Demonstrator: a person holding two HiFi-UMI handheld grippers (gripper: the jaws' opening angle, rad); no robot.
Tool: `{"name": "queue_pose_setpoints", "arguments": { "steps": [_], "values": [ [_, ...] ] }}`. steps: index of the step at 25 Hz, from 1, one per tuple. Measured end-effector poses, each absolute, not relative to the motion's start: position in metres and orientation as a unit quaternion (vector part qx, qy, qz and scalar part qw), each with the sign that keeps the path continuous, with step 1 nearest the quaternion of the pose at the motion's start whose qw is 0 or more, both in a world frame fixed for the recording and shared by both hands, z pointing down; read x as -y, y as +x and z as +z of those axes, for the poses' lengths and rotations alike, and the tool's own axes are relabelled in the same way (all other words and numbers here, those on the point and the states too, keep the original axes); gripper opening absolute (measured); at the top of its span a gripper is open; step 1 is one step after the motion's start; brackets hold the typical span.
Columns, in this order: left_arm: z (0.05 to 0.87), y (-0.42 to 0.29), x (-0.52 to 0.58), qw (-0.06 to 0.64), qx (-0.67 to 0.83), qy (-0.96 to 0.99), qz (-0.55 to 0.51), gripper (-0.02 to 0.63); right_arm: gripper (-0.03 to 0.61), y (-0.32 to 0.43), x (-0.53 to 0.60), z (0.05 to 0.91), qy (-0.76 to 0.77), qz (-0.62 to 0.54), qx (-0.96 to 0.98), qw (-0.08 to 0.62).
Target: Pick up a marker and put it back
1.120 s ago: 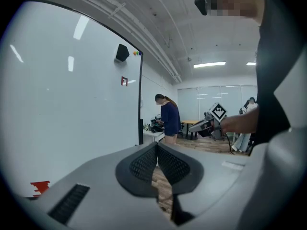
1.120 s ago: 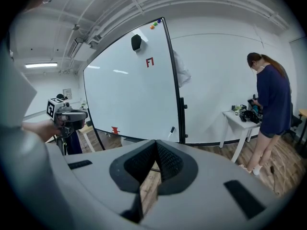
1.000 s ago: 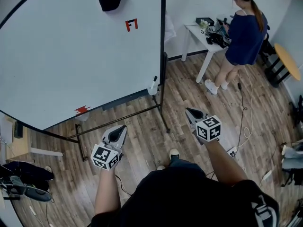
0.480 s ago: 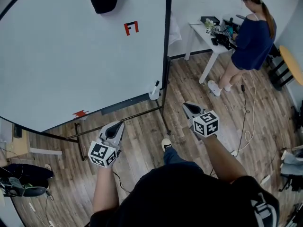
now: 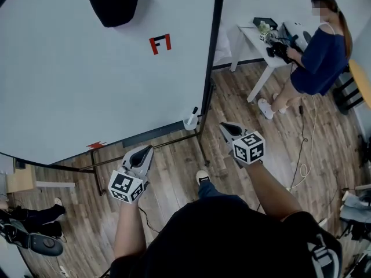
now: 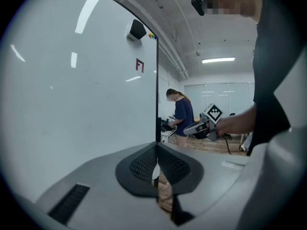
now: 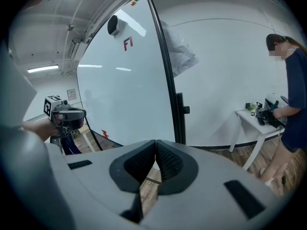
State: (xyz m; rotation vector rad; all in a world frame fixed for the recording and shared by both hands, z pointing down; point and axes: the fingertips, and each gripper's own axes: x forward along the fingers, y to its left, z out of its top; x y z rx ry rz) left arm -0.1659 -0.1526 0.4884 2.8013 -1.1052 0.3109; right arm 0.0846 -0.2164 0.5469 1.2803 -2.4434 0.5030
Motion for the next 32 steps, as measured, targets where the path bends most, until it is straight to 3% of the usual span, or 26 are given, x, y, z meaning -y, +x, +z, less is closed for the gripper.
{"name": "queue_pose_setpoints", "arguments": {
  "steps": [14,17,32],
  "values": [
    [0.507,-0.168,0.210,0.082,0.376,0.917,0.106,0.011,0.000,0.060,0.284,0.588,0.414,0.211,0.864,0.194],
    [0.514,-0.167,0.218,0.089,0.378,0.915,0.109,0.012,0.035,0.056,0.295,0.600,0.408,0.218,0.863,0.203],
    [0.542,-0.161,0.243,0.116,0.389,0.906,0.119,0.011,0.071,0.037,0.326,0.653,0.368,0.266,0.864,0.219]
  ]
}}
